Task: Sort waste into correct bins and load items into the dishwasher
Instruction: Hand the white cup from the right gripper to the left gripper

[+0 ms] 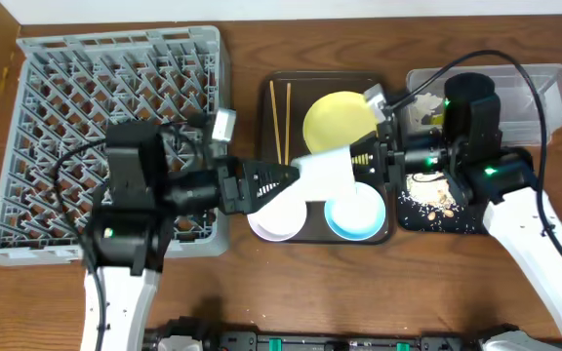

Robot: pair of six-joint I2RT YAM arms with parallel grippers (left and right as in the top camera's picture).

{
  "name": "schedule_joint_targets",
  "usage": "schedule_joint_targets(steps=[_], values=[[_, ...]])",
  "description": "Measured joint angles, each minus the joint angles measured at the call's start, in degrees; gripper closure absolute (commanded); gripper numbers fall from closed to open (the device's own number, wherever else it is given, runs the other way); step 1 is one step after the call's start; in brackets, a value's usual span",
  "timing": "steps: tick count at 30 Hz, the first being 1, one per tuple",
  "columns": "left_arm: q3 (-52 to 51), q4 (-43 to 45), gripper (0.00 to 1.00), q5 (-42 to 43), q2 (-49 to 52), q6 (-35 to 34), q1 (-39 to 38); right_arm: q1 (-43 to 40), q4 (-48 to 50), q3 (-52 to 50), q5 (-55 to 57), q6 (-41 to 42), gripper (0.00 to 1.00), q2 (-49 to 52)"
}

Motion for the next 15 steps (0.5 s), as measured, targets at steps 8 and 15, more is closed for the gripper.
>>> schedule_joint_targets(steps=[8,15], values=[[0.00,1.11,0.22,10.75,2.43,0.15,-3.02,4.90,2.27,-0.02,0.61,0.11,0.99,0.00],[0.00,1.31,0.23,10.54,2.84,0.22,-4.07,5.68,3.04,0.00,2.78,1.51,0.99,-0.94]])
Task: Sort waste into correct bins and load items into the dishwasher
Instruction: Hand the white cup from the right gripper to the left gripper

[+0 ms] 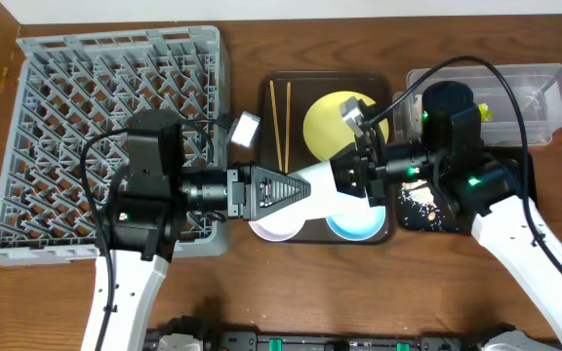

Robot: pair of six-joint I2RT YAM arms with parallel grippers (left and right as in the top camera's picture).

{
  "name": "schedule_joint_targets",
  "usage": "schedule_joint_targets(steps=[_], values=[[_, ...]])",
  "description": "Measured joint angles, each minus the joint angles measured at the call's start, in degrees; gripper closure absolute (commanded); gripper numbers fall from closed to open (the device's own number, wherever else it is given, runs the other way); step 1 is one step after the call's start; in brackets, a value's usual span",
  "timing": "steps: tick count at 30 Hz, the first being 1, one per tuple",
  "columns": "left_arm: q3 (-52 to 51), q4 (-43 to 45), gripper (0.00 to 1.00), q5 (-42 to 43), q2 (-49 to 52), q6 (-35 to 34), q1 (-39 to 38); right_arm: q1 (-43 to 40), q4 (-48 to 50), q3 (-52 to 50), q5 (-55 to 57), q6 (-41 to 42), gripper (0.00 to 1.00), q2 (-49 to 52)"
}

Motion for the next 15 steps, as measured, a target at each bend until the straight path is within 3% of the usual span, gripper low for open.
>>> schedule_joint_targets(steps=[1,5,8,15], values=[[0.00,0.00,0.23,0.00,0.02,0.00,0.00,0.02,0.13,0.00,0.15,0.22,0.99,0.00],[0.00,0.11,0.06,0.15,0.02,-0.02,-0.11,0.02,0.52,0.00,1.33,0.87,0.99,0.00],[0.00,0.26,0.05,0.68,0.02,-0.04,-0.26,0.00,1.14,0.00,2.73,1.53,0.99,0.00],[-0.02,1.53,0.32,1.18,0.04,-0.07,-0.26,-0.22,2.99,0.31,1.09,2.80,0.99,-0.07]])
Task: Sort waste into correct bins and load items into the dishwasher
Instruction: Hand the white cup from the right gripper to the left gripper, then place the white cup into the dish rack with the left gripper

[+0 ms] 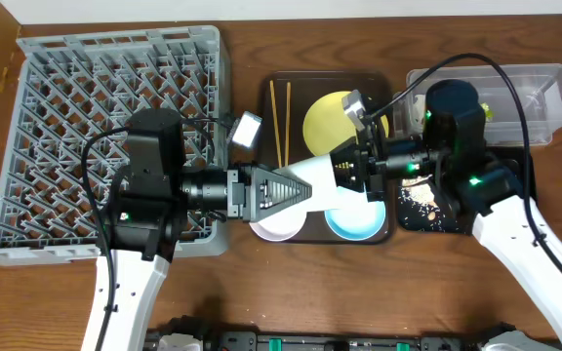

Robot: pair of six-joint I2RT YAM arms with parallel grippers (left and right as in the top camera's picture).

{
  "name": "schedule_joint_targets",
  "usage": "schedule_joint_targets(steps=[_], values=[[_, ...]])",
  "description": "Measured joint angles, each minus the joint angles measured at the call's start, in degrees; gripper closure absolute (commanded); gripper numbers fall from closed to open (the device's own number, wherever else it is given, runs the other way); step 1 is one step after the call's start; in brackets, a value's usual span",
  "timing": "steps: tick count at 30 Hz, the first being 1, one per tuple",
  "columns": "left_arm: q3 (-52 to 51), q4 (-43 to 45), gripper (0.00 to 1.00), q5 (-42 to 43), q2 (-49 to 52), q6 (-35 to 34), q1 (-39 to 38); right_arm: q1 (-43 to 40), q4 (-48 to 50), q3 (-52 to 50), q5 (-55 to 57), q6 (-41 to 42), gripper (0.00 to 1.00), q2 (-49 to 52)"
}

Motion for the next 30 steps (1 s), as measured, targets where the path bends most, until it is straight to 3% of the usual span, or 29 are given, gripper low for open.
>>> schedule_joint_targets(steps=[4,5,8,10,13,17,21,25,30], values=[[-0.02,0.48,0.36,0.22,0.04,-0.02,0.00,0.00,-0.02,0.33,-0.33,0.70,0.99,-0.22],[-0.02,0.57,0.37,0.26,0.04,-0.07,0.00,0.00,0.00,0.35,-0.37,0.79,0.93,-0.22],[-0.02,1.01,0.40,0.46,0.04,-0.15,-0.13,0.00,-0.11,0.35,0.61,1.03,0.57,-0.17],[-0.02,1.49,0.45,0.70,-0.09,-0.17,-0.33,-0.22,-0.33,0.28,1.92,0.74,0.46,-0.02],[-0.02,2.97,0.45,-0.09,-0.13,-0.15,-0.24,-2.64,-1.55,0.28,3.02,0.66,0.39,0.07],[-0.02,1.33,0.45,-7.67,-1.42,-0.04,0.98,-6.78,-7.67,0.31,5.62,1.18,0.39,0.09],[0.09,-6.67,0.45,-22.97,-4.70,0.24,2.56,-6.95,-21.18,0.37,11.61,0.50,0.38,0.24],[0.74,-17.46,0.45,-43.36,-6.91,0.44,3.02,-1.25,-35.15,0.17,24.55,-1.22,0.35,0.46],[4.90,-30.49,0.41,-75.06,-7.26,-1.07,3.23,10.34,-38.56,0.09,43.39,-2.56,0.27,0.66]])
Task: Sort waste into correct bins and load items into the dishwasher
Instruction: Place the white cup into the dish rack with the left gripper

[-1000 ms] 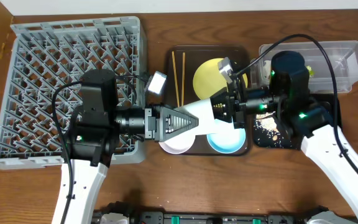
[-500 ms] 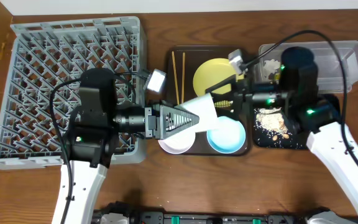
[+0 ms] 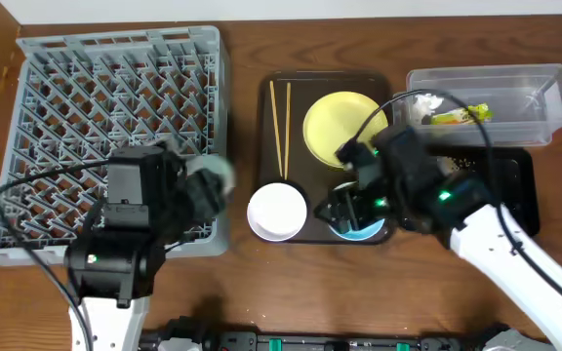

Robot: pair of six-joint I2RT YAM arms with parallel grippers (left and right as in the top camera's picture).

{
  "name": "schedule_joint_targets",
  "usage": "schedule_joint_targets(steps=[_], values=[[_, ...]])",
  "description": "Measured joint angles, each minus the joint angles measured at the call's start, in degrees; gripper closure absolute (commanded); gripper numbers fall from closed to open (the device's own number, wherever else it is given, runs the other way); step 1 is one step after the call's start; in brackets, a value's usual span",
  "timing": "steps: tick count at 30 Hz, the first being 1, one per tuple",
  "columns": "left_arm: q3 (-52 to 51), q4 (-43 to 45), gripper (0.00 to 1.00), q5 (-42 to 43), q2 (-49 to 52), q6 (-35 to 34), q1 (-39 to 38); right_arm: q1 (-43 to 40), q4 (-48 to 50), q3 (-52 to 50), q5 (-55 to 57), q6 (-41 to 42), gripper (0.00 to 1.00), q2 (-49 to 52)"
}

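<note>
My left gripper [image 3: 215,185] is drawn back over the right edge of the grey dish rack [image 3: 115,127]; it is blurred and its jaws cannot be made out. Over the blue bowl [image 3: 363,231], on the dark tray [image 3: 266,97], sits my right gripper [image 3: 338,209], with its fingers hidden under the arm. A white bowl [image 3: 278,211], a yellow plate [image 3: 340,122] and two chopsticks [image 3: 281,122] lie on the tray. No white piece shows in either gripper.
A clear plastic bin [image 3: 486,102] holding scraps and a wrapper stands at the back right. In front of it is a black bin [image 3: 501,180], partly covered by my right arm. The rack fills the left half of the table.
My left gripper has let go of the white piece and pulled back left to the rack's edge. My right arm has moved left and forward over the blue bowl. The white piece is out of sight.
My left gripper first held a white piece over the tray while the right gripper stood near the black bin. Then both grippers met on the piece above the bowls and stayed so. Now the left is back at the rack and the right is over the blue bowl.
</note>
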Motion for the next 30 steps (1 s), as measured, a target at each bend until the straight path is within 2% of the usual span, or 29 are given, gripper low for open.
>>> schedule_joint_targets(steps=[5,10,15,18,24,28,30], values=[[0.81,-4.90,0.38,-18.49,0.00,-4.87,1.84,4.70,0.15,0.00,7.96,-0.11,0.26,0.00],[0.83,-4.57,0.38,-24.85,0.70,-7.21,10.80,4.70,0.02,0.00,10.45,-0.11,0.26,0.00],[0.87,-1.64,0.38,-21.94,6.91,-7.67,23.96,4.70,-0.04,0.00,11.28,-0.11,0.26,0.00],[0.90,1.33,0.38,-19.69,10.95,-7.67,28.74,4.70,-0.17,0.00,11.45,-0.11,0.26,0.00],[0.90,4.50,0.38,-16.55,17.38,-7.69,34.77,4.70,-0.42,0.00,11.56,-0.11,0.26,0.00],[0.92,6.16,0.37,-11.28,24.11,-7.69,38.01,4.70,-0.39,0.00,11.63,-0.11,0.26,0.00],[1.01,6.27,0.29,-7.96,27.58,-7.69,39.01,4.70,-0.44,0.00,11.63,-0.11,0.26,0.00]])
